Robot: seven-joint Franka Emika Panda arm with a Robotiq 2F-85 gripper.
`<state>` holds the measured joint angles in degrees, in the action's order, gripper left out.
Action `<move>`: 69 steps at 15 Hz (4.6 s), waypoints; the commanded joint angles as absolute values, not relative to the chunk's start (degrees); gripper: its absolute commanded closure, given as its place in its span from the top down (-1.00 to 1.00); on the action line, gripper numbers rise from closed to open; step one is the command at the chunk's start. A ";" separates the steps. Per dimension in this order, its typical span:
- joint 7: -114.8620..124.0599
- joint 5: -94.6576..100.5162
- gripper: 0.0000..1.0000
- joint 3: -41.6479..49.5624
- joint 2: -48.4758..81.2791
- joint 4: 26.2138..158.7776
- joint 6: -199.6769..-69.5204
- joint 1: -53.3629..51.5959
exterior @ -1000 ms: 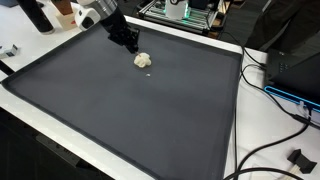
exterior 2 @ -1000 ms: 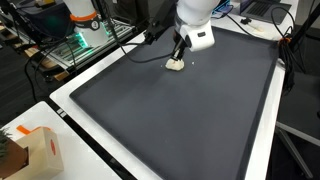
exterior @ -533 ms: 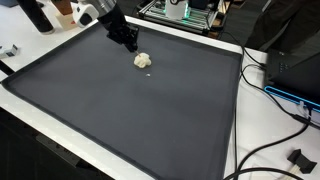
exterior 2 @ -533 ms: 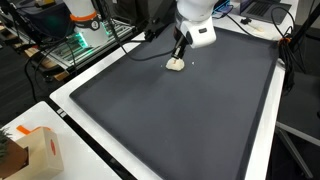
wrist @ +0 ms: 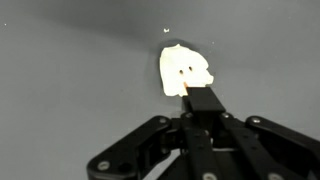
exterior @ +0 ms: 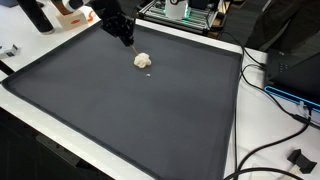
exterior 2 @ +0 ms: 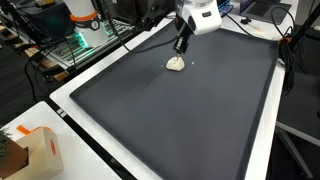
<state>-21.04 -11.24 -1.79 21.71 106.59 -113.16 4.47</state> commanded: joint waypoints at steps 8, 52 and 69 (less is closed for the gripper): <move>-17.12 -8.53 -0.94 -0.78 16.47 107.62 -111.11 4.24; 39.07 36.56 -0.94 3.84 23.32 113.51 -116.41 -11.05; 39.98 40.06 -0.94 2.72 26.86 112.96 -117.25 -13.59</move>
